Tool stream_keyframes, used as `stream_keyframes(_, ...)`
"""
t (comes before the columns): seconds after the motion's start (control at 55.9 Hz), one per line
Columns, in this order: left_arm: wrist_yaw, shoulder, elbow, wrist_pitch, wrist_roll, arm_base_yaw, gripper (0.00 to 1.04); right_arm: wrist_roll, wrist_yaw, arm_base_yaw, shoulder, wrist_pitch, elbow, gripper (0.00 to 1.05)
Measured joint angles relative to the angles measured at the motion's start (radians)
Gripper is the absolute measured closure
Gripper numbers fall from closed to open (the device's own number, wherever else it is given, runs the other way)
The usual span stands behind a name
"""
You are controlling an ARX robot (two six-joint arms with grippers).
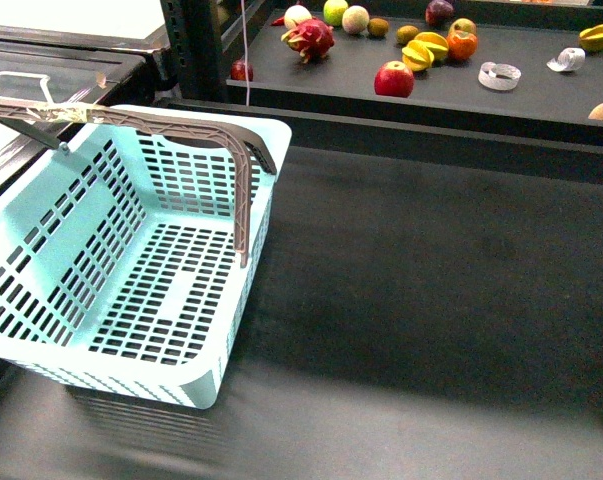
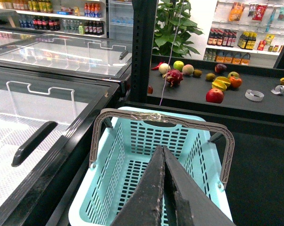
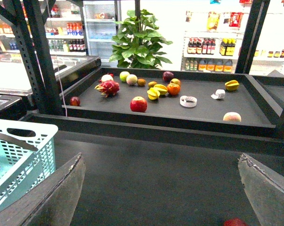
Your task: Pick mango with right arm and hold basket with left
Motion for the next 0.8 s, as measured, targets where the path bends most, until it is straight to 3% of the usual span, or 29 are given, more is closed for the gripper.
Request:
stream_keyframes(0.447,0.000,0.000,0.000,0.000,0.000,0.000,0.08,0.000,0.000,0.000,0.000,0.000,0.000,0.08)
stream_keyframes(0.554,-0.018,0.004,0.002,-0.004,-0.008,-0.005,0.09,0.000,0.000,0.000,0.000,0.000,0.000,0.08)
stream_keyframes(0.626,-0.328,0.143,0.043,-0.090,-0.203,-0.092,0.08,0.000,0.000,0.000,0.000,0.000,0.000,0.08)
stream_keyframes(0.679,-0.443,0.303,0.047,-0.018,-0.368,-0.092,0.08,0.000,-0.001,0.000,0.000,0.000,0.000,0.08)
stream_keyframes(0.804,-0.372,0.721,0.072,0.307,-0.667,0.012,0.08,0.000,-0.002,0.000,0.000,0.000,0.000,0.08)
